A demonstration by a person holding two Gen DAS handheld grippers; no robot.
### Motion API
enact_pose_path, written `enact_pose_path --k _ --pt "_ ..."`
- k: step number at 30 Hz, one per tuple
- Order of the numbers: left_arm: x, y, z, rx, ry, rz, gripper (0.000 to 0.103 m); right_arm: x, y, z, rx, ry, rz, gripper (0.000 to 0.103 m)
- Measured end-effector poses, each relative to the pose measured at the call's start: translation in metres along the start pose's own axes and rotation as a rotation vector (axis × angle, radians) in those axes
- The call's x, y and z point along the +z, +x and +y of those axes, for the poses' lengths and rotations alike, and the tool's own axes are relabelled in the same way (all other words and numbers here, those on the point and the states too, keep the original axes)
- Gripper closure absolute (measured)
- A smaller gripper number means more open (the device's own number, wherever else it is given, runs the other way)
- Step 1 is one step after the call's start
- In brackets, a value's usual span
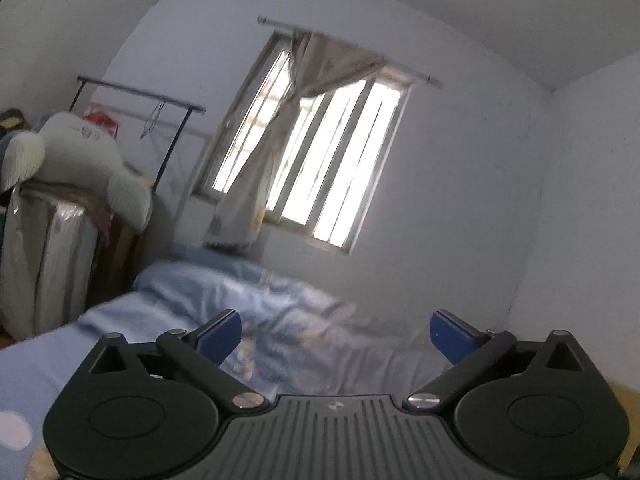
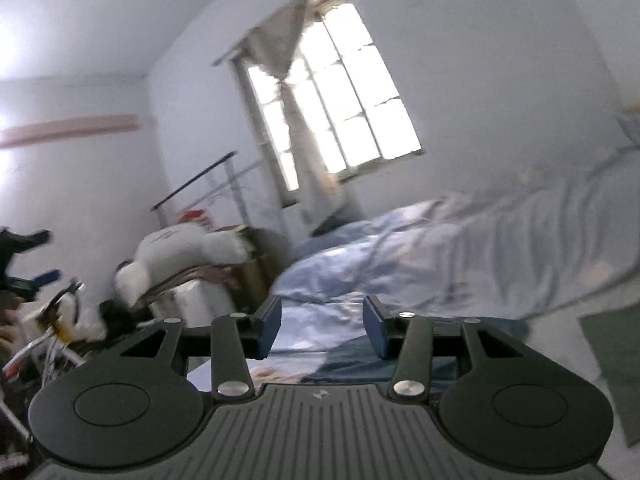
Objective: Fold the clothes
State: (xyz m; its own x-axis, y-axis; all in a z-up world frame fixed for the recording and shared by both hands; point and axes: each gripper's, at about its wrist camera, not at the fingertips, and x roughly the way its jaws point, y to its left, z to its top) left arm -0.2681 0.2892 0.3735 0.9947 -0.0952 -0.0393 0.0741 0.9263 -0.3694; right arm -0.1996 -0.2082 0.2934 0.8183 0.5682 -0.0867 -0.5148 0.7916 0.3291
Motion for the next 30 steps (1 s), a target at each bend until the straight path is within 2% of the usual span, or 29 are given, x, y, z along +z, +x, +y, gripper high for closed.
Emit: enact_pose_path --k 2,4,6,10,13,15,17,18,21,26,30 --pt "-0.007 -0.020 0.019 0.045 -0.059 0.034 0.000 -0.004 0.001 0.028 0.013 -0.025 0.042 0.056" --pt "-0.004 -0.044 0.039 0.057 -0.113 0.007 0.000 -0.004 -0.005 0.052 0.034 -0.075 0.066 0.055" --pt "0.004 -0.070 0.058 0.071 -0.147 -0.041 0.000 -0.003 -0.013 0.073 0.076 -0.130 0.070 0.050" --pt "0.008 -0.093 0.080 0.101 -0.136 -0.033 0.000 -0.006 -0.015 0.101 0.086 -0.185 0.078 0.049" --pt "-0.011 -0.091 0.087 0.121 -0.089 -0.008 0.000 -0.016 -0.006 0.119 0.082 -0.212 0.081 0.049" --pt "-0.036 -0.077 0.091 0.133 -0.070 0.041 0.000 -0.027 0.003 0.127 0.079 -0.212 0.091 0.049" --pt "-0.073 -0.057 0.095 0.148 -0.071 0.099 0.000 -0.043 0.007 0.132 0.054 -0.206 0.099 0.039" --pt "-0.094 -0.045 0.097 0.169 -0.076 0.125 0.000 -0.054 0.013 0.133 0.037 -0.208 0.105 0.038" --pt "-0.155 -0.005 0.099 0.299 -0.093 0.213 0.001 -0.081 0.024 0.131 0.007 -0.218 0.148 0.038" --pt "-0.233 0.064 0.092 0.474 -0.036 0.393 0.003 -0.122 0.041 0.130 -0.050 -0.239 0.238 0.038" --pt "-0.275 0.081 0.096 0.505 -0.019 0.448 0.003 -0.149 0.055 0.128 -0.095 -0.235 0.300 0.038"
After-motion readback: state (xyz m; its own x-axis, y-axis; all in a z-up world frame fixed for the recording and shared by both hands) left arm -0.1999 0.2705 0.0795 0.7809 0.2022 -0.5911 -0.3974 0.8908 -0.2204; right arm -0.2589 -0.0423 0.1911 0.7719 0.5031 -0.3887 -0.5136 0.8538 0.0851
